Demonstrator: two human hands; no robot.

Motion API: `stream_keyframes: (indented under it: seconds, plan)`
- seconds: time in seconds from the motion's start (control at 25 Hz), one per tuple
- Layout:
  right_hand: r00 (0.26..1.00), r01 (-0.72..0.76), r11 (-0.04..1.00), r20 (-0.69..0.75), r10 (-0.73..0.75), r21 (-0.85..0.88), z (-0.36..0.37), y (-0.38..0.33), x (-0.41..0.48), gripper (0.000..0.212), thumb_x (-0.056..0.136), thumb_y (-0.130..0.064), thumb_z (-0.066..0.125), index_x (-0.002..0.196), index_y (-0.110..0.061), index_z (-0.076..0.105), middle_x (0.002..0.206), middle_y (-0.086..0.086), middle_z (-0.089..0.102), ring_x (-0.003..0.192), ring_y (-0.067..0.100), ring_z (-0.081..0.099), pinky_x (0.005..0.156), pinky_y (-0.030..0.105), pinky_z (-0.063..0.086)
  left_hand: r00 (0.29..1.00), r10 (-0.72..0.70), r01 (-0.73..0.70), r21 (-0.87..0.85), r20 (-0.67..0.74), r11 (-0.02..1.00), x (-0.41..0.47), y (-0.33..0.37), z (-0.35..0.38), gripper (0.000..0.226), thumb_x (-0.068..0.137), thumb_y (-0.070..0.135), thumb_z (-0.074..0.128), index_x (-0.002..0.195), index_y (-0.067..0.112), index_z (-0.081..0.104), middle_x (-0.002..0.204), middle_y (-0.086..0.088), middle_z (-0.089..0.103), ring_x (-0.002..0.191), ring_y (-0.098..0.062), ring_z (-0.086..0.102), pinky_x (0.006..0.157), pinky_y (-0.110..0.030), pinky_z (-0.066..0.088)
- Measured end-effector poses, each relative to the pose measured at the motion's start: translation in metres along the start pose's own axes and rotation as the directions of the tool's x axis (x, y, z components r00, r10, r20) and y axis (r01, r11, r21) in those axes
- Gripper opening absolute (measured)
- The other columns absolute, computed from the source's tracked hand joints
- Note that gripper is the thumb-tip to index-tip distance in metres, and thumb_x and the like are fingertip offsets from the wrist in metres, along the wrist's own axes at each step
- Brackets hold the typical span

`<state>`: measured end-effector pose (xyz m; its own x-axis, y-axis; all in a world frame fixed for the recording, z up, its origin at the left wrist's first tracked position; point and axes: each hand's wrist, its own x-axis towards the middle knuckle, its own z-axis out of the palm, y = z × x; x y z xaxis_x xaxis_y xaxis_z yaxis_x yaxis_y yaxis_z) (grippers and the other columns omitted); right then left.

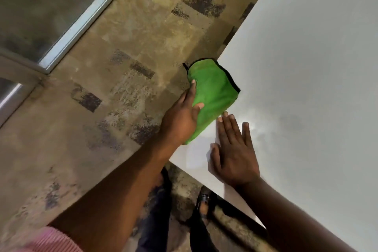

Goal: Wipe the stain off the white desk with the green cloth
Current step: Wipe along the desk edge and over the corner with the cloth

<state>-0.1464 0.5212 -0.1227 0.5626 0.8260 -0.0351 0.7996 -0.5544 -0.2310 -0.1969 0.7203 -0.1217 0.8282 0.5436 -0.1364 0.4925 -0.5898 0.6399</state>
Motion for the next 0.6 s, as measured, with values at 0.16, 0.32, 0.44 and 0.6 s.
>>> stream_keyframes:
  seconds: [0.16,0.32,0.44,0.6]
  plan:
    - [1.000,0.019,1.000,0.002,-0.019,0.016,-0.001,0.002,-0.004,0.070,0.101,-0.038,0.033,0.161,-0.002,0.030,0.172,0.017,0.022,0.162,0.029,0.016,0.129,0.059,0.012,0.977,-0.195,0.195,-0.009,-0.086,0.981,-0.099,-0.029,-0.002,0.063,0.109,0.042,0.042,0.165,0.021,0.023,0.165,-0.008,0.041,0.141,-0.033,0.052,0.103,-0.043,0.051]
    - [1.000,0.009,0.997,0.017,-0.011,0.074,-0.002,0.003,-0.003,0.070,0.102,-0.038,0.031,0.163,-0.005,0.025,0.174,0.014,0.017,0.162,0.026,0.012,0.131,0.056,0.008,0.877,-0.387,0.281,-0.351,-0.284,0.894,-0.160,-0.007,0.021,0.057,0.109,0.024,0.046,0.163,0.014,0.030,0.171,-0.014,0.025,0.154,0.006,0.018,0.114,-0.004,0.026]
    - [1.000,0.010,0.985,-0.007,-0.009,0.174,-0.007,0.005,-0.006,0.066,0.103,-0.033,0.032,0.163,-0.006,0.027,0.173,0.014,0.020,0.162,0.027,0.015,0.130,0.056,0.012,0.843,-0.424,0.250,-0.457,-0.330,0.854,-0.178,0.035,0.057,0.056,0.109,0.011,0.046,0.162,0.018,0.028,0.175,-0.008,0.003,0.156,0.009,0.002,0.122,-0.011,0.023]
    - [0.984,-0.005,0.817,-0.144,0.108,0.577,-0.017,0.011,-0.011,0.057,0.104,-0.017,0.033,0.159,-0.001,0.034,0.170,0.018,0.026,0.160,0.025,0.021,0.131,0.048,0.020,0.845,-0.447,0.383,-0.252,-0.293,0.889,-0.179,0.077,0.092,0.058,0.110,0.026,0.047,0.164,0.022,0.028,0.174,0.006,0.003,0.159,-0.039,-0.015,0.127,-0.039,-0.010]
